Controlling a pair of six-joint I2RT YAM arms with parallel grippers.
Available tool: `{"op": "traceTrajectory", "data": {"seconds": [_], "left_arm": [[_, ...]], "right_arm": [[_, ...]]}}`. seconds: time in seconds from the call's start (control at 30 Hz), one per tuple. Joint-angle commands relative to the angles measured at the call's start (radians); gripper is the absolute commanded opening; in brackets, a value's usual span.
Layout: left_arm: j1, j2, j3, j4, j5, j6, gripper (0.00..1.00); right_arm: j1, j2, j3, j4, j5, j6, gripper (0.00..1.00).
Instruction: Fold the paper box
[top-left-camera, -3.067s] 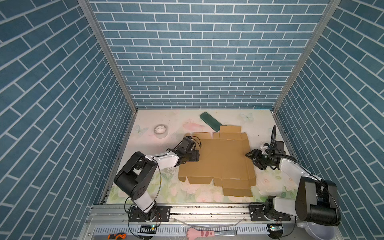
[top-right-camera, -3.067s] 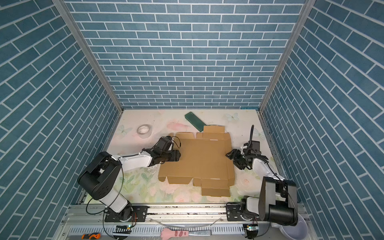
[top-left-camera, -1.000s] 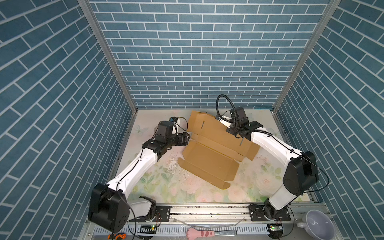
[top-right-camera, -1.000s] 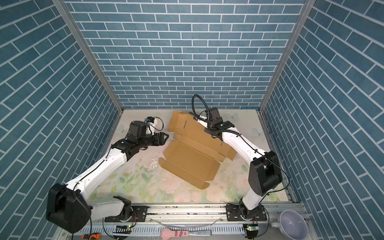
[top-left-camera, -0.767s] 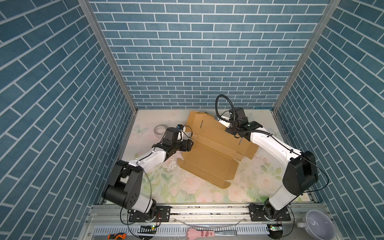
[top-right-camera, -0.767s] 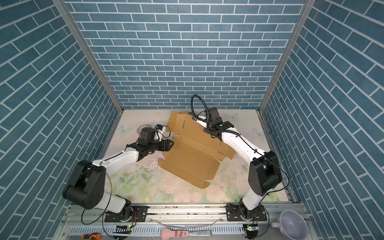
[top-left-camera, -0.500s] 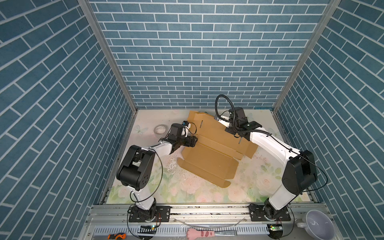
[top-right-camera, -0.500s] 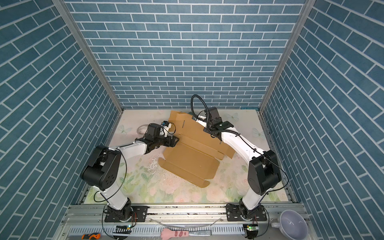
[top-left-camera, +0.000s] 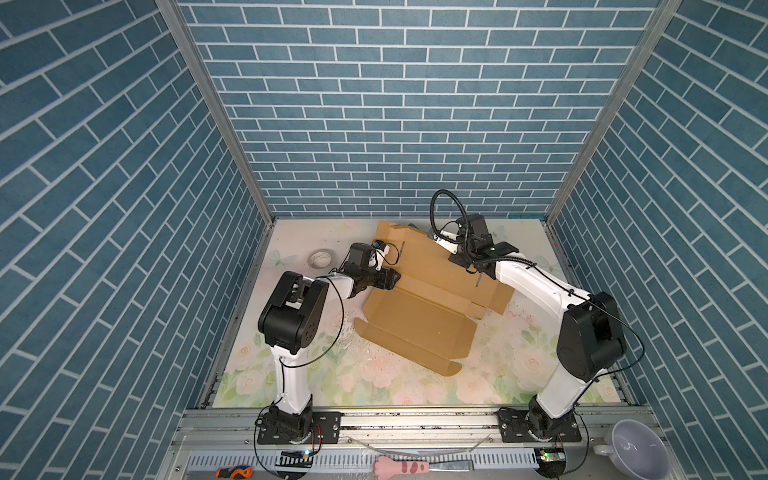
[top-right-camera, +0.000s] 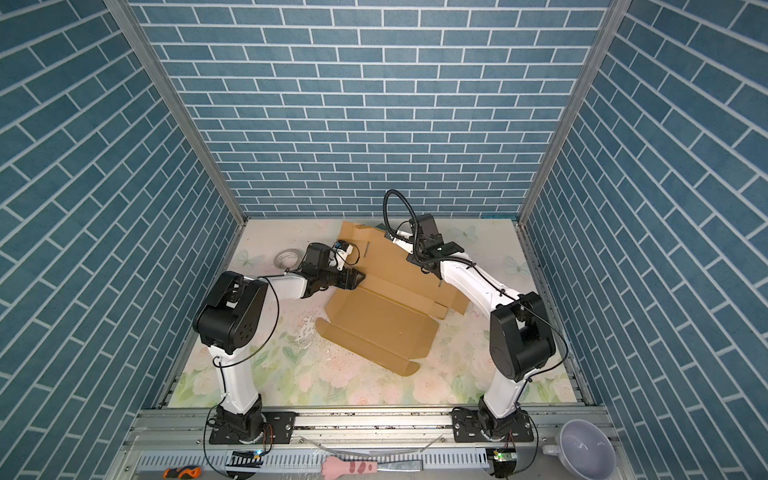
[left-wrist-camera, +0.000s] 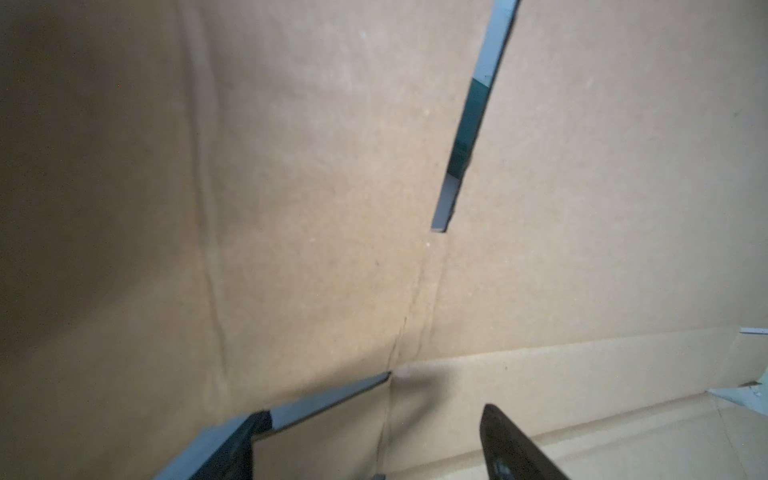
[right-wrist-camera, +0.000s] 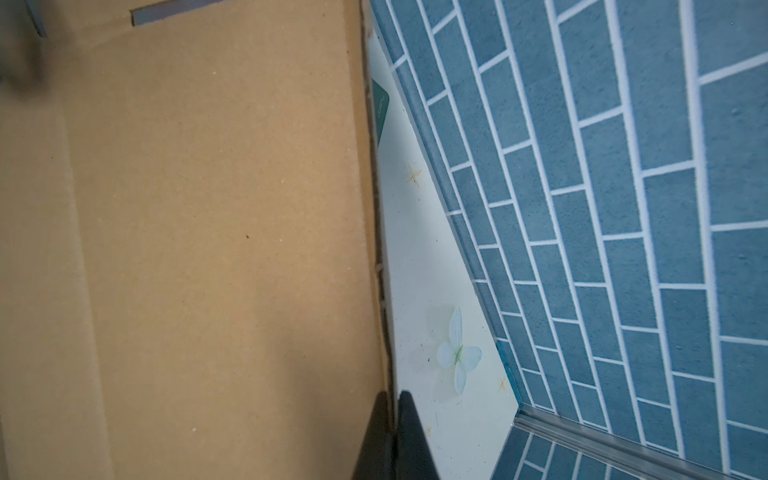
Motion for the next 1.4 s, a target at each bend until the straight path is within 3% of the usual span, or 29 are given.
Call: {"op": "traceTrajectory", "data": {"seconds": [0.0, 0.33, 0.5, 0.6, 0.7, 0.83, 0.97, 1.2, 1.37], "left_arm": [[0.006, -0.028, 0.034, -0.042, 0.033, -0.007, 0.74], [-0.018, -0.096, 0.076, -0.229, 0.008, -0.045, 0.56], [-0.025, -0.084, 0.079, -0.231, 0.036, -0.094, 0.49], [-0.035, -0.085, 0.093, -0.293, -0.004, -0.084, 0.5], [-0.018, -0.123, 0.104, -0.38, -0.097, -0.069, 0.58], [0.023, -0.172, 0.072, -0.376, -0.07, -0.099, 0.69], [0.024, -0.121, 0.073, -0.35, -0.036, -0.104, 0.73], [0.023, -0.001, 0.109, -0.272, 0.022, -0.111, 0.72], [-0.001, -0.011, 0.115, -0.28, 0.015, -0.114, 0.58]], "right_arm": [[-0.005, 0.022, 0.042, 0.025, -0.017, -0.021, 0.0], [0.01, 0.029, 0.046, 0.018, 0.007, -0.005, 0.0], [0.018, 0.023, 0.041, 0.018, 0.01, -0.005, 0.0], [0.021, 0.025, 0.039, 0.014, 0.013, -0.005, 0.0], [0.021, 0.016, 0.03, 0.011, 0.018, -0.01, 0.0], [0.021, 0.006, 0.02, 0.016, 0.021, -0.014, 0.0], [0.02, 0.012, 0.024, 0.019, 0.018, -0.01, 0.0], [0.024, -0.004, 0.022, 0.015, 0.02, -0.009, 0.0], [0.026, -0.007, 0.018, 0.017, 0.021, -0.008, 0.0]]}}
